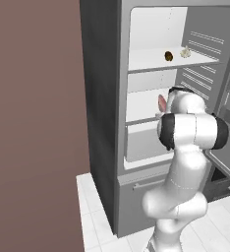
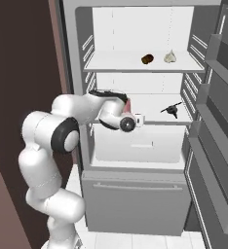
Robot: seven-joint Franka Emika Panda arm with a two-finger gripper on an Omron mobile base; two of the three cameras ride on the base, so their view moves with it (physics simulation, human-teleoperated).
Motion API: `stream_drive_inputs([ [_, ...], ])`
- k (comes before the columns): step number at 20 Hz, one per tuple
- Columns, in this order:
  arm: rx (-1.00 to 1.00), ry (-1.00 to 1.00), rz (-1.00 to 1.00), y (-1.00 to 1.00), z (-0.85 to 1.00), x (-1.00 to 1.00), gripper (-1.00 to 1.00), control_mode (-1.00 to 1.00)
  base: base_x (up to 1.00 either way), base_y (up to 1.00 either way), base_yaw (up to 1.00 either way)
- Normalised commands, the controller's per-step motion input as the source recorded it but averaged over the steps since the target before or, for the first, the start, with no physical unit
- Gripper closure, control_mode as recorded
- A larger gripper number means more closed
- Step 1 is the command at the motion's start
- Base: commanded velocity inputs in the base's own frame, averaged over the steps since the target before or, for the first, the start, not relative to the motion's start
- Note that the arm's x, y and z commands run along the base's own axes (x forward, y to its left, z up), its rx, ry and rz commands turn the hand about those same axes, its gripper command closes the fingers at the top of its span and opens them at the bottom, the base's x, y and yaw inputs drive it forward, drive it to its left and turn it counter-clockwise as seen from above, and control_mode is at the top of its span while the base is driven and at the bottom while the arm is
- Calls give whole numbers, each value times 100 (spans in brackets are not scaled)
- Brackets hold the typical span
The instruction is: Gather the sweet potato and garlic from the fridge and place them on a tray on the dining counter. Then gather the fish and steak from the fridge and place them on the other tray.
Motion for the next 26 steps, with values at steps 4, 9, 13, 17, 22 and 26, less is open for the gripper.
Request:
stream_drive_inputs([
  [4, 0, -5, -1, -5, 46, -100, 100, -100, 0, 0, 0],
  [9, 3, 1, 0, -26, 58, -100, 100, -100, 0, 0, 0],
  [13, 5, 9, 0, -24, 64, -89, 100, -100, 0, 0, 0],
  [17, 7, 18, -1, -21, 86, -68, 100, -100, 0, 0, 0],
  [22, 12, 25, -5, -18, 100, -36, 100, -100, 0, 0, 0],
  [26, 14, 25, -5, -15, 97, -36, 100, -100, 0, 0, 0],
])
